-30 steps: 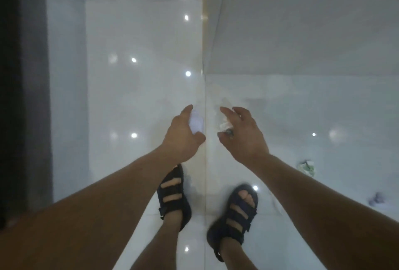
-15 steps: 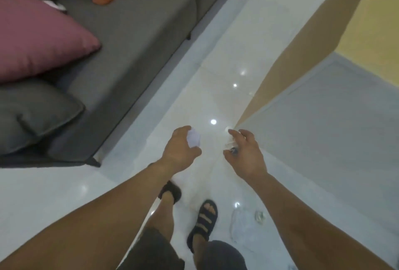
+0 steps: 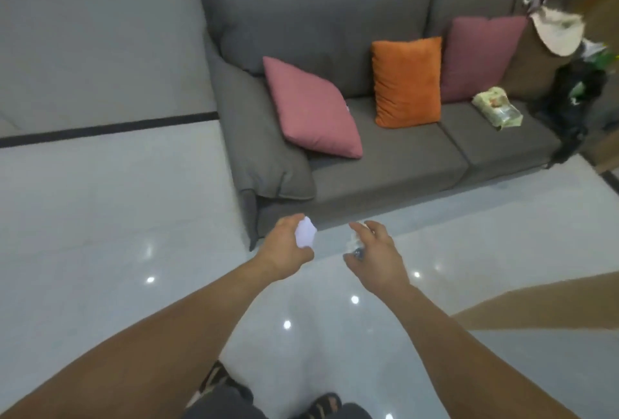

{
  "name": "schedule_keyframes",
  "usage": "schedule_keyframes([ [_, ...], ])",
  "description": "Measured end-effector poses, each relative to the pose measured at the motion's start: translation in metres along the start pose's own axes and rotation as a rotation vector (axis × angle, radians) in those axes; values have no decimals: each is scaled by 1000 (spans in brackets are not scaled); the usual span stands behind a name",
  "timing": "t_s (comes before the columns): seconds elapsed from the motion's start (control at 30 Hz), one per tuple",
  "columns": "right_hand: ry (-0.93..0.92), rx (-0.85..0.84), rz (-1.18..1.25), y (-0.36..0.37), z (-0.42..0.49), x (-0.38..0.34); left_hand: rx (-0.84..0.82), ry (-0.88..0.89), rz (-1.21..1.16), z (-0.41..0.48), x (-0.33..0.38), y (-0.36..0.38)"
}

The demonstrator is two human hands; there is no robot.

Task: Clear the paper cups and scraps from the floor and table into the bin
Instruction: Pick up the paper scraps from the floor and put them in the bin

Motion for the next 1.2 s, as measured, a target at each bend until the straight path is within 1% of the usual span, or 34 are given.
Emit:
schedule_keyframes([
  [0.1,-142,-52,-23,40,15,-92,107,-43,-40,-27,-61,-76],
  [0.17,-249,-102,-44,71,21,-153,164,-112,-36,-48,-106,-123],
  [0.27,-391,-211,-83,123,28,-241,288,-236,-125,-84,-176,-190],
  [0.43,-638,-378,-162,203,32,-372,430,-453,-195,-143,-278,-267],
  [0.53,-759,-447,-189,248,36,-439,533,-539,-239,-170,-325,-305],
  [0.7,-904,-547,-199,324,52,-544,669,-652,-258,-198,-395,-382],
  [0.83,-1012,-637,-177,379,61,-631,797,-761,-283,-225,-437,-446],
  [1.03,-1191,-725,-180,448,53,-758,914,-880,-224,-257,-495,-524],
  [1.2,-1274,-805,-255,509,30,-831,982,-922,-287,-295,-549,-574],
])
Point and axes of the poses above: each hand's wrist, its own z-axis towards the middle knuckle, its own y-axis out of the palm, x = y × z, the point moved 4 cm from there along z, towards the middle knuckle, and after that the axes turned 9 degrees about z, right-handed, at the moved point
